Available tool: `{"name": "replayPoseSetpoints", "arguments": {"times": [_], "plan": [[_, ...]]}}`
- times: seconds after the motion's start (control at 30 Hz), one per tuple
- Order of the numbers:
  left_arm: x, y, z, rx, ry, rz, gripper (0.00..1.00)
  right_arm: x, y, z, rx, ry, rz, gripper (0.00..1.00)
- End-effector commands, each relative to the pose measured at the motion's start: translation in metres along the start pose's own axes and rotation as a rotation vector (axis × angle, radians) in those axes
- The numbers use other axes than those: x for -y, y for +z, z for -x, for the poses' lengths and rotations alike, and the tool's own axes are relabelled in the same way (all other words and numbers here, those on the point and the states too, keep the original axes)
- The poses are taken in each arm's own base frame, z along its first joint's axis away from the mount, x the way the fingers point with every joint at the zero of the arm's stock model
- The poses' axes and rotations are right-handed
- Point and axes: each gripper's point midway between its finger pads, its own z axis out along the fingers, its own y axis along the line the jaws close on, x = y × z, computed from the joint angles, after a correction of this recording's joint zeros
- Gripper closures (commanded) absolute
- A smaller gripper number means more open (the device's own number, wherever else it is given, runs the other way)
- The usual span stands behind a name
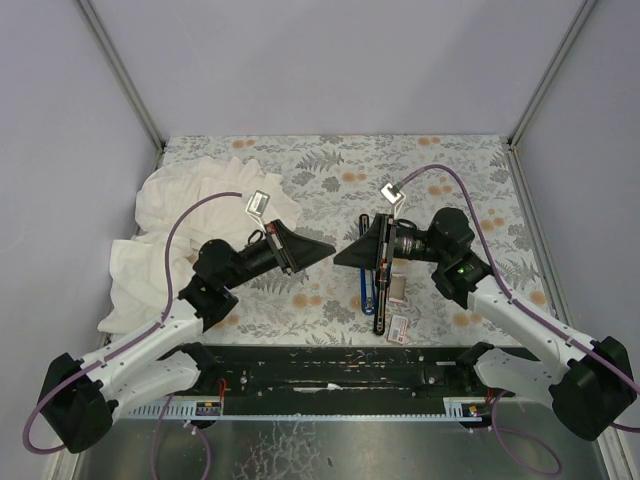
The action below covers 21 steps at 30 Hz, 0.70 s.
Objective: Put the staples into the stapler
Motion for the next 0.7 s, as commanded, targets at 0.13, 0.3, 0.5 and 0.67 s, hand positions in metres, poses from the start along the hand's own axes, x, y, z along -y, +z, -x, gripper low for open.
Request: {"name": "replayPoseSetpoints", "arguments": {"times": [0.13,0.3,0.5,0.67], "plan": [[0.007,-0.004,0.01,0.02,0.064,0.049,0.87,0.002,-0.008,0.01,0.084,-0.071,-0.066,0.35],[-0.058,-0.024,0.007,-0.042,0.141,0.439,0.87,0.029,-0.023,0.018,0.156,-0.134,-0.267,0.22],[-0.129,-0.036,-0.027,-0.235,0.134,0.758,0.86,0.074,-0.048,0.011,0.125,-0.2,-0.53,0.19],[-0.184,-0.041,-0.062,-0.328,0.11,0.966,0.86,0.1,-0.064,-0.001,0.07,-0.222,-0.656,0.19]]}}
